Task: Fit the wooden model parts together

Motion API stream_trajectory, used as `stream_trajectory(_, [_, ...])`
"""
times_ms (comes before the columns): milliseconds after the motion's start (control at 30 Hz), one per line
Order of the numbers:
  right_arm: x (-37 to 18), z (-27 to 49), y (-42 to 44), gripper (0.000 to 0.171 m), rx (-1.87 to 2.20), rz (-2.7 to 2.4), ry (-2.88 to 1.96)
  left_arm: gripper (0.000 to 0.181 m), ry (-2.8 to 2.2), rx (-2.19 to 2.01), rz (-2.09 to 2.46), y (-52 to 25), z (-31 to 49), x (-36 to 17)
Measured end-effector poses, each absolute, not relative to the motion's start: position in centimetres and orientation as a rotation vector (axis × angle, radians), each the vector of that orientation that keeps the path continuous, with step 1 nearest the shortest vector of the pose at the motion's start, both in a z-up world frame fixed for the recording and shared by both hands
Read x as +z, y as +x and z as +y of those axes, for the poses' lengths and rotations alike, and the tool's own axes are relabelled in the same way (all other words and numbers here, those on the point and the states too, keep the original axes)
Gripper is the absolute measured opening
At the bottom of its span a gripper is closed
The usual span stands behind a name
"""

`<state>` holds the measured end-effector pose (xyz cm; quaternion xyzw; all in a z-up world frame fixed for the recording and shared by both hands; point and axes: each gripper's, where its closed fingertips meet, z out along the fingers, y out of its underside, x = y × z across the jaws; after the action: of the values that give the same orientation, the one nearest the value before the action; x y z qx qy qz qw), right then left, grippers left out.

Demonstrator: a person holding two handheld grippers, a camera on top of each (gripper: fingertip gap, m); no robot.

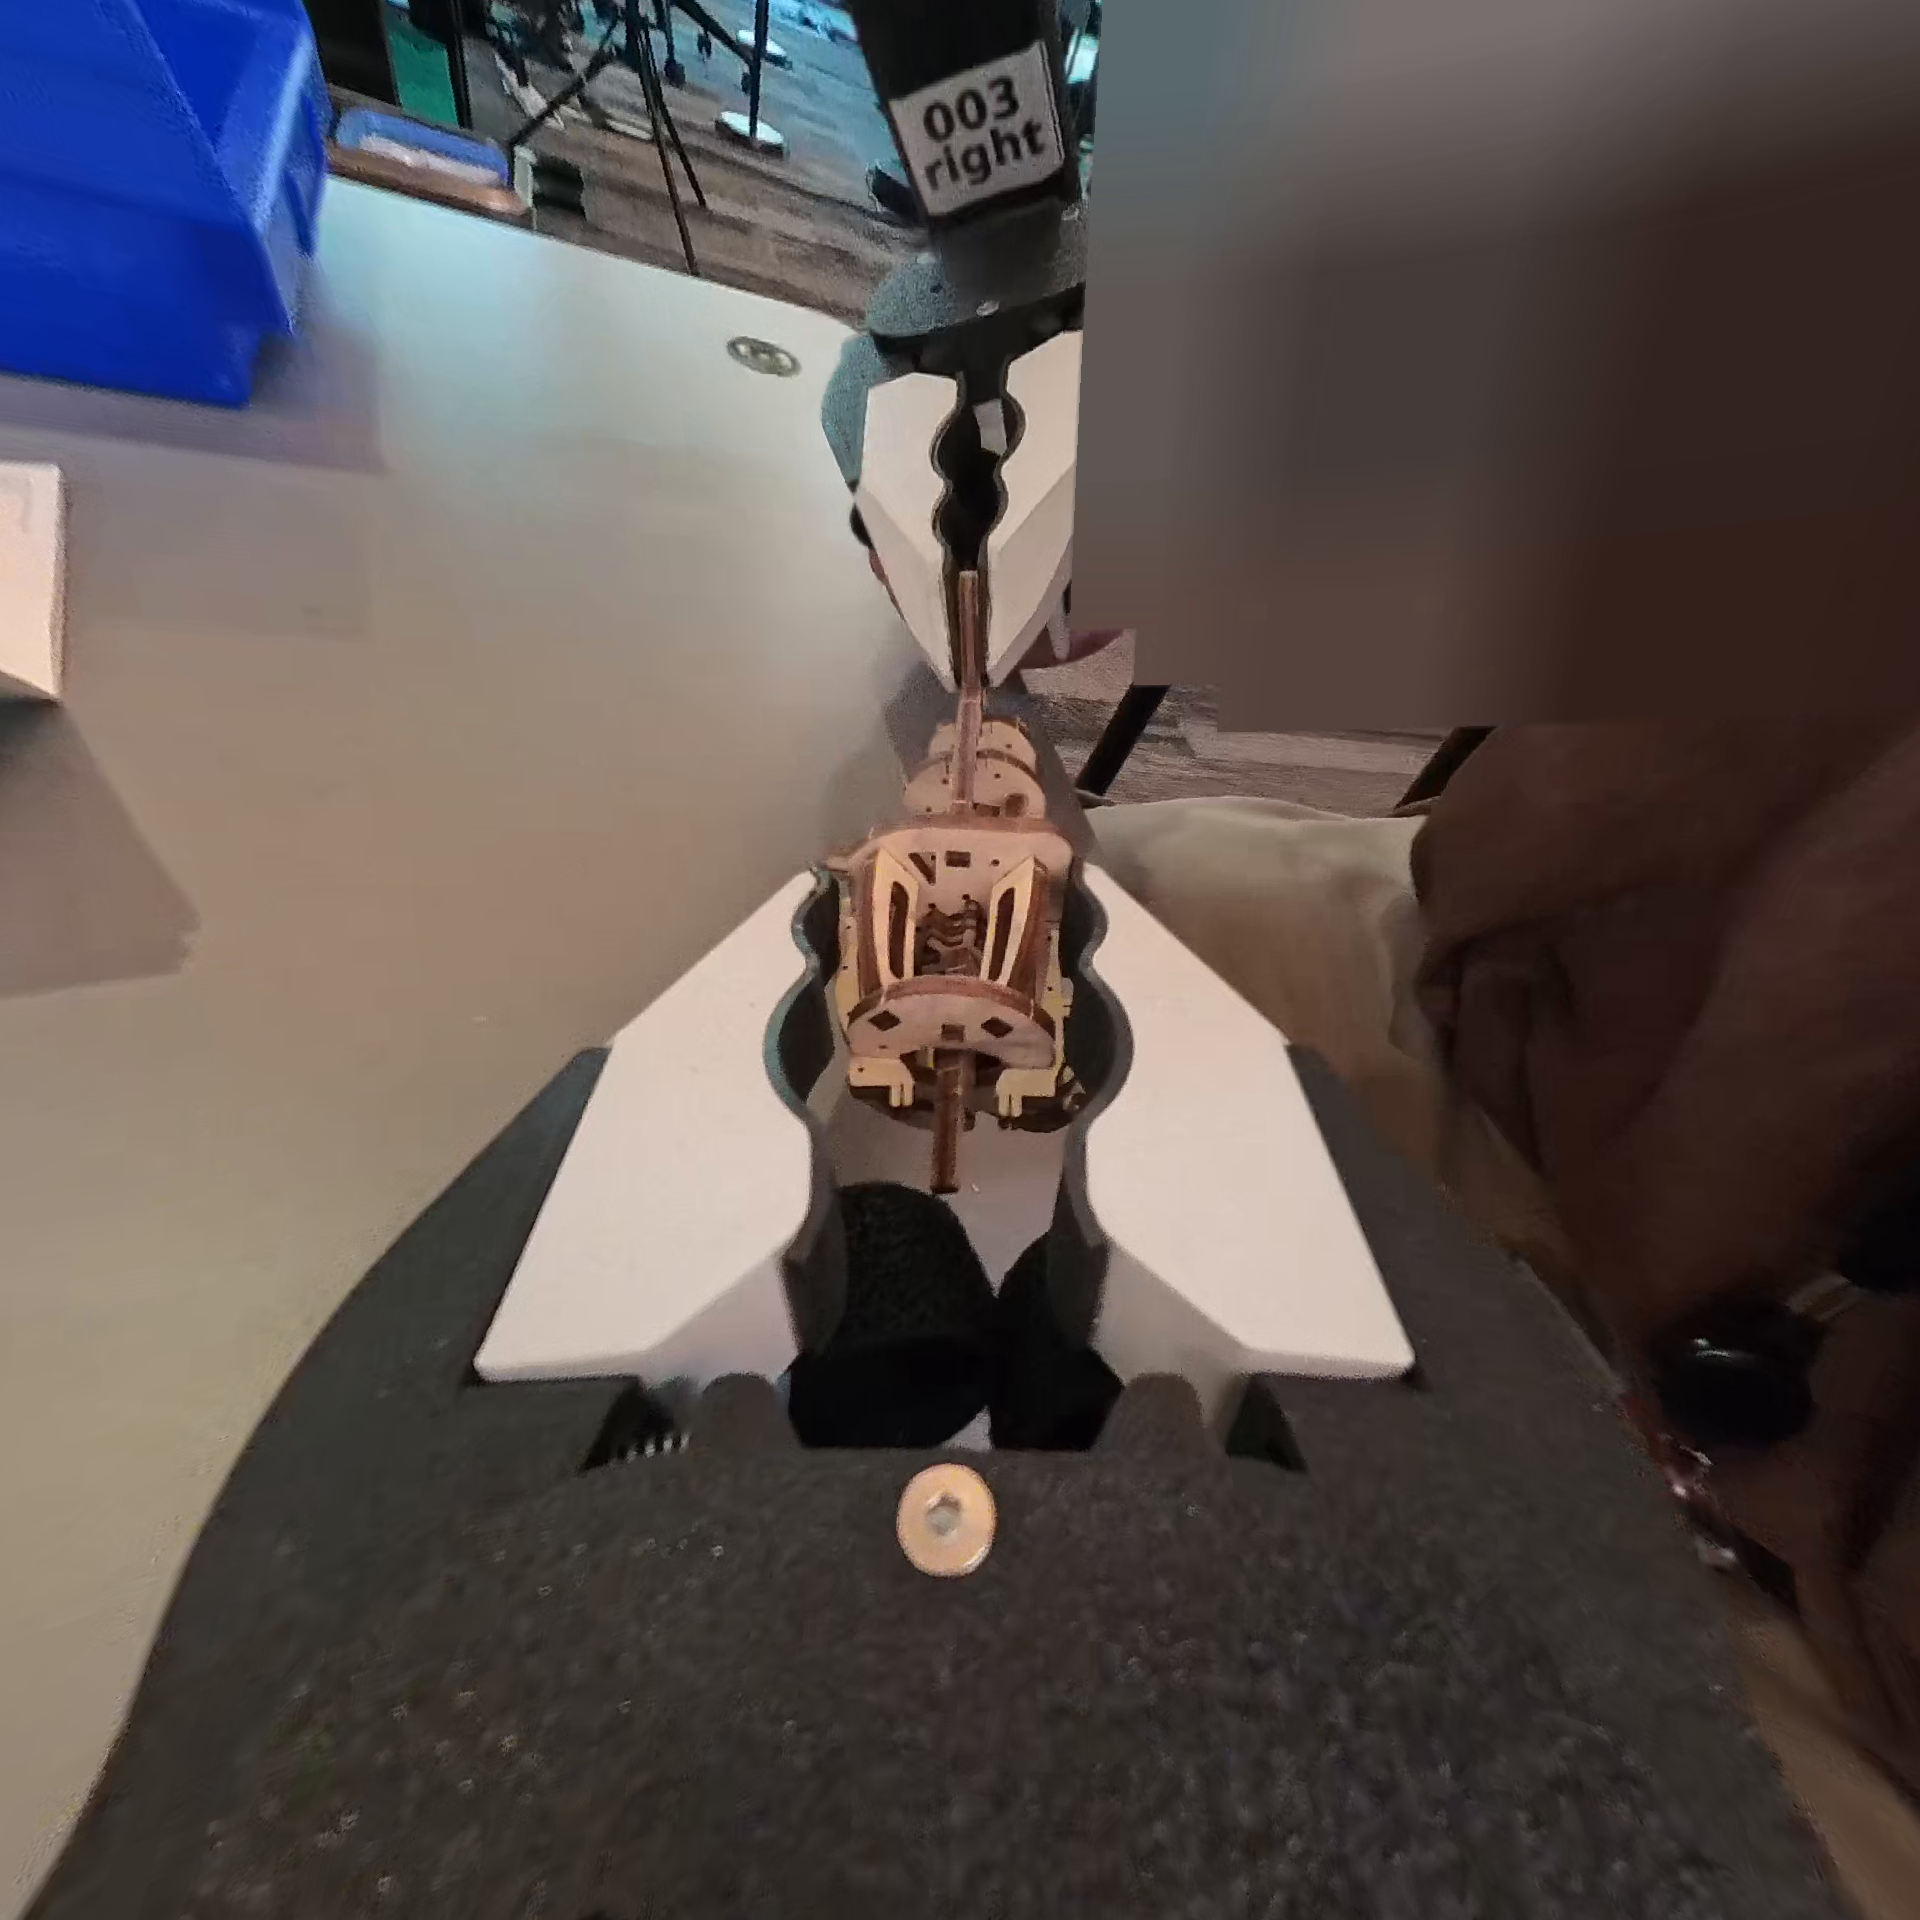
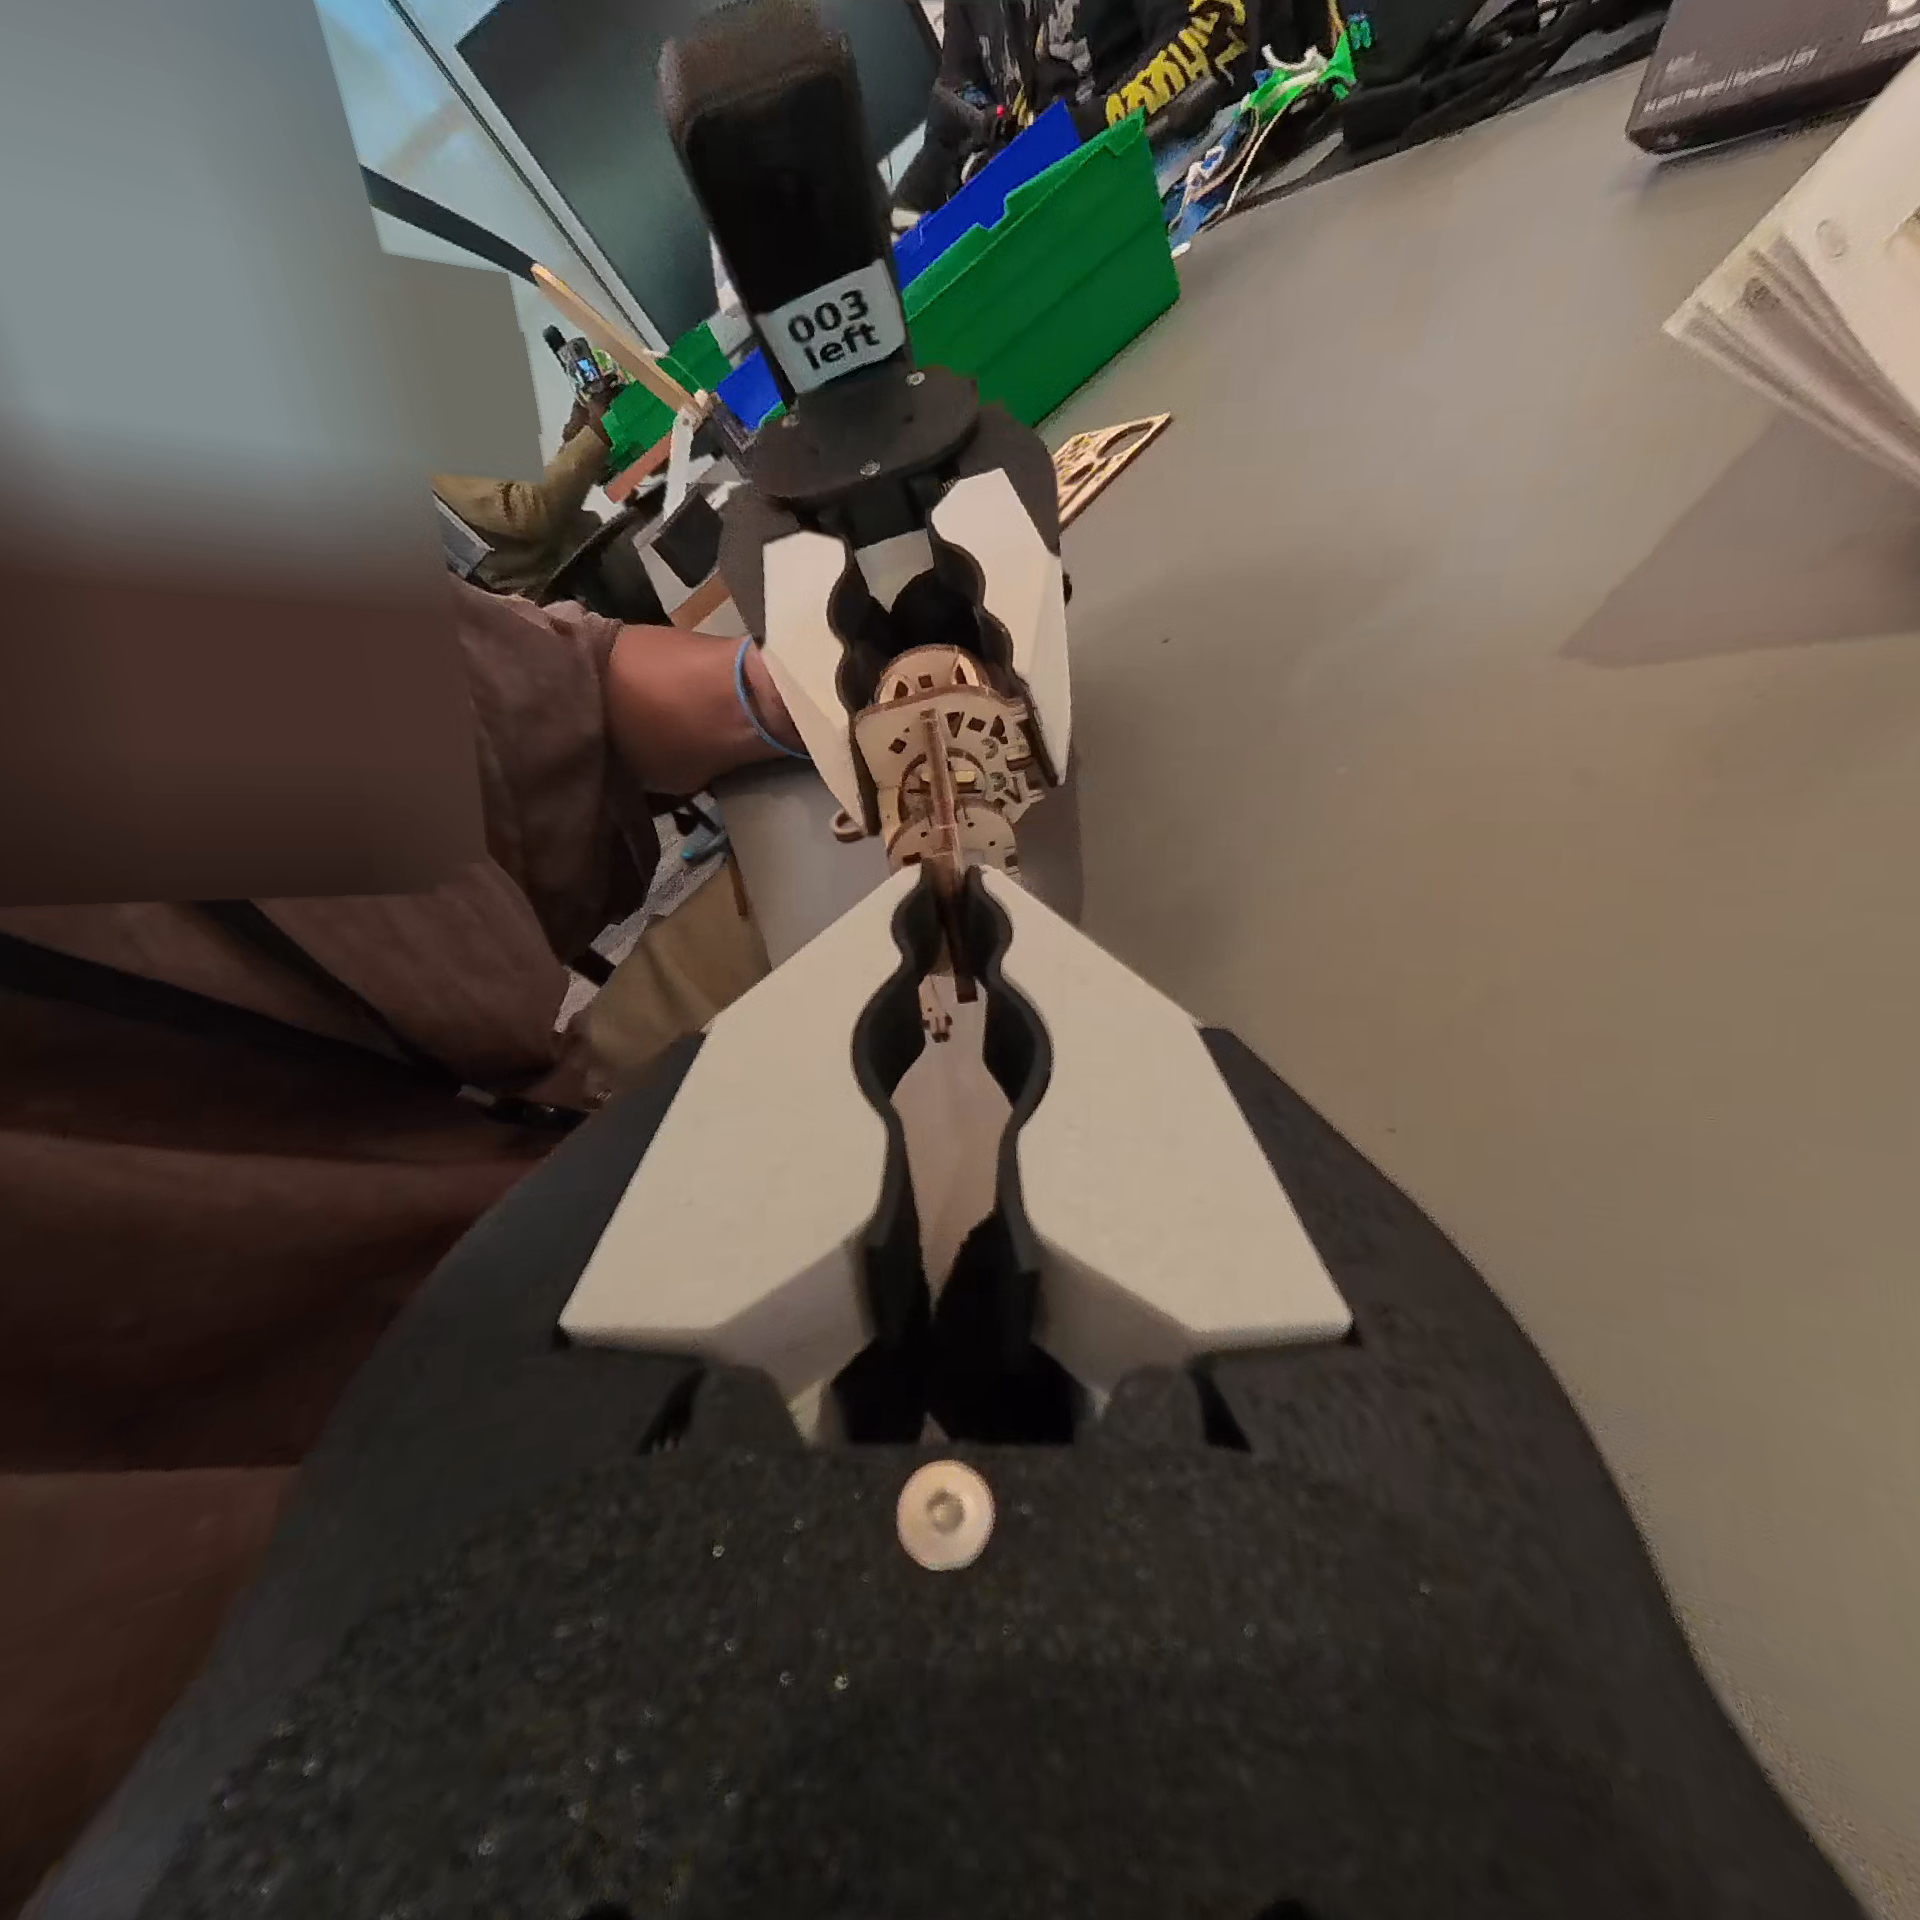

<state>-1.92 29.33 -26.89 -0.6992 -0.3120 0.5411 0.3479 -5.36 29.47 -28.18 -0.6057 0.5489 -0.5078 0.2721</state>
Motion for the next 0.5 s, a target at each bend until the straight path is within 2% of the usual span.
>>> stream_trajectory(167, [-25.4,30.0,-2.3,0.003,1.385,-0.789,-1.732,0.039,-1.696,-1.653,1.352,-5.6,29.6,-27.1])
stream_trajectory(300, [-25.5,29.6,-3.2,0.038,1.257,-0.949,-1.762,0.039,-1.697,-1.724,1.355,-5.6,29.0,-26.9])
stream_trajectory(500, [-26.1,28.1,-5.7,0.043,1.437,-0.912,-1.792,0.039,-1.652,-1.699,1.370,-5.7,28.8,-26.6])
